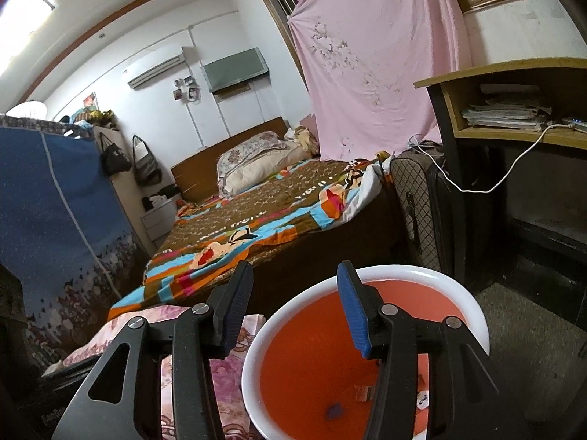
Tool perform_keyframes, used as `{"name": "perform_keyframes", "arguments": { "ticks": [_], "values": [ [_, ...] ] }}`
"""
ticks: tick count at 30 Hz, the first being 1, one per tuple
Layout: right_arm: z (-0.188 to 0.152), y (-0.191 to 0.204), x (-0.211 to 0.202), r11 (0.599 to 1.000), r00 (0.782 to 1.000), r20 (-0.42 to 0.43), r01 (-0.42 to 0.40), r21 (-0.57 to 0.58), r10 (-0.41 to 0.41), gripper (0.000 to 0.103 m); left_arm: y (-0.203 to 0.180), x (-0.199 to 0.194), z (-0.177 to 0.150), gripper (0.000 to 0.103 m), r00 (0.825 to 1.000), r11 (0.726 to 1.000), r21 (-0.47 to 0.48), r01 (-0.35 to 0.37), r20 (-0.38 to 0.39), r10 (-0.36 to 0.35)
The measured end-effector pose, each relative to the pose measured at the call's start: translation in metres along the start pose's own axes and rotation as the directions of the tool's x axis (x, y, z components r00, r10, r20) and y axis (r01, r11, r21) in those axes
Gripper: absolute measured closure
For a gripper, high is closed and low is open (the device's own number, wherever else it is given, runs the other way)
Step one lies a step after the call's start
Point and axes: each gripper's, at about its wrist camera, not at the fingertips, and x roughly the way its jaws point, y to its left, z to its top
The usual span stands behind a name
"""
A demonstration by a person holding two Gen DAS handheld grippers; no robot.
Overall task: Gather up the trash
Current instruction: 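Open both tools over the orange basin to drop the items, then move both tools back over the quilt toward the yellow cylinder and tube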
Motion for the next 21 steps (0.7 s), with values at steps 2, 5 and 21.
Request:
{"name": "perform_keyframes", "arguments": {
  "ticks": [2,5,21],
  "values": [
    [0.0,0.002,-0.001,1.0,1.0,0.004,-0.004,-0.007,0.004,0.056,0.004,-0.004,0.001,0.082,1.0,1.0,-0.002,-0.021,0.015,0.021],
    [0.0,0.007,-0.002,1.0,1.0,0.008,-0.011,-0.015,0.011,0.056,0.011,-0.011,0.003,0.075,0.998,0.999,-0.008,-0.054,0.036,0.054],
    [-0.002,0.049,-0.015,0.993,0.993,0.101,-0.054,-0.107,0.065,0.026,0.071,-0.088,-0.005,0.043,0.922,0.951,-0.118,-0.286,0.235,0.307]
  ]
}}
